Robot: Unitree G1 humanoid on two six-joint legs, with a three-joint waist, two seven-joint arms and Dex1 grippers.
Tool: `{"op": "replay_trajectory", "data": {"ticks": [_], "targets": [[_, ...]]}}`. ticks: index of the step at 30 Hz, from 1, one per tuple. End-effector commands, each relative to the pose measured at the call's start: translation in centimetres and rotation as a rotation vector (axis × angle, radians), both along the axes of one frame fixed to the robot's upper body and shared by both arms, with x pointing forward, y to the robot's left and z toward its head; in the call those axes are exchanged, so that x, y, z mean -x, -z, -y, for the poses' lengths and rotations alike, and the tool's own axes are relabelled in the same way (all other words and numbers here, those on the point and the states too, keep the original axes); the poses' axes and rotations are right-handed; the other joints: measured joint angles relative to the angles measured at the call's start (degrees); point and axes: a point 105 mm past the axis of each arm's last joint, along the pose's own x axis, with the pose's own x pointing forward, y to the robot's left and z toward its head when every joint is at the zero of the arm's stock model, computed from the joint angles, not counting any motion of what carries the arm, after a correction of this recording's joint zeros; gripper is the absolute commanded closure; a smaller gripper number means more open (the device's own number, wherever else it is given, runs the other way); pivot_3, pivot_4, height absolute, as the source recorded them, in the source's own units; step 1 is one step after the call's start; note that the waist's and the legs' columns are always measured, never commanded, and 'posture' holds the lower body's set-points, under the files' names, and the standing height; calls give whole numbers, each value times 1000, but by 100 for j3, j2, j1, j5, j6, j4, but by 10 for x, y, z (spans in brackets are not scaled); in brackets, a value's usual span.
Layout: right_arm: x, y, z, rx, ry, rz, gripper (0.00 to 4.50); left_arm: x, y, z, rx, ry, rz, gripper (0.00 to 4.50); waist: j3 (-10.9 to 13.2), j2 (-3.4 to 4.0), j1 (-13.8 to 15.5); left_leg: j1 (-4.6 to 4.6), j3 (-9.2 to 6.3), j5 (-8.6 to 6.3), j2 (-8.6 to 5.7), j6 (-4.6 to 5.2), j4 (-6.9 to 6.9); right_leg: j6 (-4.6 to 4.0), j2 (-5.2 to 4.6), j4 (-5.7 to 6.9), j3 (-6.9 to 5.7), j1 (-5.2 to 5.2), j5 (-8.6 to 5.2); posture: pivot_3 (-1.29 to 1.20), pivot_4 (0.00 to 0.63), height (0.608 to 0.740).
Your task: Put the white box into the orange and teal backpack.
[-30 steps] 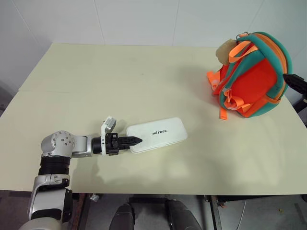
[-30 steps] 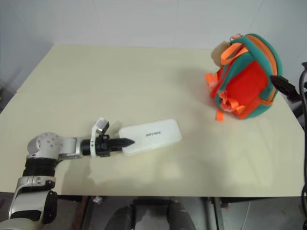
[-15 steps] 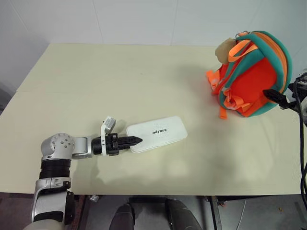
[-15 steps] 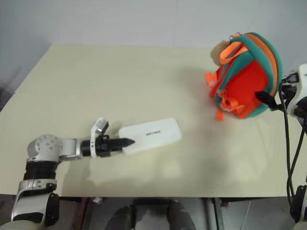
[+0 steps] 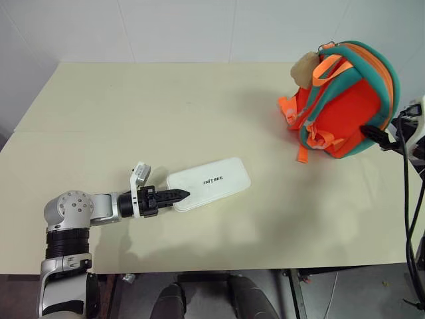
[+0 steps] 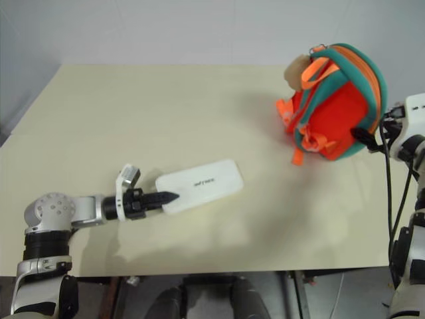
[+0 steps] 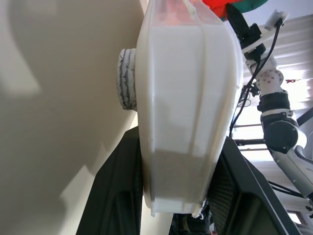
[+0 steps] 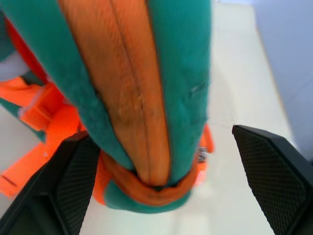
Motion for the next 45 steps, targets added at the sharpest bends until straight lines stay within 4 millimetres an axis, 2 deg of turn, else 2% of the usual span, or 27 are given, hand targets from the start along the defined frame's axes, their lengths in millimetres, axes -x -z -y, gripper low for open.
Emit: {"op": "replay_trajectory", "data": {"ticks": [1, 9, 11, 12, 15, 18, 20, 23, 26, 31, 34, 37, 38, 40, 45], "targets": [[-3, -6, -6, -48, -33, 45, 1262, -2, -7, 0, -2, -3, 46, 3130, 0, 0, -23, 0, 0, 0, 0, 0, 4, 2, 0, 0, 0, 2, 1, 0, 150, 740], [-3, 5, -19, -80, -123, 25, 3924, -1, -2, -1, -3, -10, 47, 3130, 0, 0, -77, 0, -1, 0, -1, 0, 5, 6, 0, -1, 1, 5, 5, 0, 150, 740], [1, 5, -26, -89, -193, 24, 4227, -1, -1, 1, -2, -8, 46, 3130, 0, 0, -76, 0, -2, 0, 0, 0, 5, 6, 0, -1, 1, 4, 5, 0, 150, 740], [4, 5, -30, -91, -229, 21, 4236, -1, 0, 1, -1, -6, 45, 3130, 0, 0, -71, 0, -2, 0, 0, 0, 4, 6, 1, -1, 0, 5, 5, 0, 150, 740], [11, 7, -34, -81, -265, 3, 4239, -1, 1, 3, 1, -4, 45, 3130, 0, 1, -74, 0, -4, 0, 0, 0, 5, 7, 1, 1, 0, 5, 5, 0, 150, 740], [52, 18, -47, -51, -400, -124, 4240, -2, 7, 5, -1, 5, 32, 3130, -1, 2, 26, -1, -16, 0, 2, -1, 2, 5, 5, 3, -7, 7, 2, 0, 150, 740], [76, 17, -51, -41, -425, -165, 4240, -3, 9, 6, -1, 11, 26, 3130, -3, 6, 101, -3, -32, -3, 2, -7, -6, -3, 8, 7, -19, 5, -13, 0, 150, 740], [106, 12, -44, -34, -387, -213, 4240, -7, 11, 9, -1, 18, 22, 3130, -4, 7, 200, -3, -37, -8, 0, -13, 0, -9, 5, 19, -22, 5, -27, 0, 150, 740], [126, 7, -37, -28, -333, -231, 4240, -10, 12, 15, 3, 36, 24, 3130, -4, 7, 236, 1, -34, -8, -2, -12, 16, -8, 4, 21, -21, 12, -26, 0, 150, 740], [140, 2, -32, -32, -275, -222, 4240, -13, 11, 22, 10, 56, 29, 3130, -3, 6, 247, -3, -24, -7, -6, -3, 44, -3, 2, 14, -15, 19, -23, 0, 150, 740], [138, 1, -31, -40, -251, -193, 4240, -14, 11, 24, 12, 62, 29, 3130, -3, 6, 239, -4, -18, -4, -7, 2, 44, 2, 1, 6, -10, 19, -18, 0, 150, 740], [131, 1, -41, -65, -276, -169, 4240, -14, 11, 25, 13, 64, 30, 3130, -3, 6, 238, -4, -15, -3, -6, 3, 43, 3, 1, 6, -7, 17, -17, 0, 150, 740], [129, 1, -44, -76, -283, -163, 3571, -14, 11, 25, 13, 65, 30, 3130, -3, 6, 231, -4, -15, -3, -6, 3, 42, 3, 1, 6, -6, 16, -17, 0, 150, 740], [126, 0, -49, -77, -302, -156, 3009, -14, 11, 25, 13, 66, 31, 3130, -3, 6, 221, -4, -13, -3, -5, 3, 41, 4, 1, 7, -4, 15, -16, 0, 150, 740], [124, 2, -43, -31, -281, -164, 1414, -13, 11, 22, 8, 55, 29, 3130, -3, 6, 232, -4, -14, -3, -4, 3, 40, 5, 1, 7, -5, 15, -15, 0, 150, 740]]}}
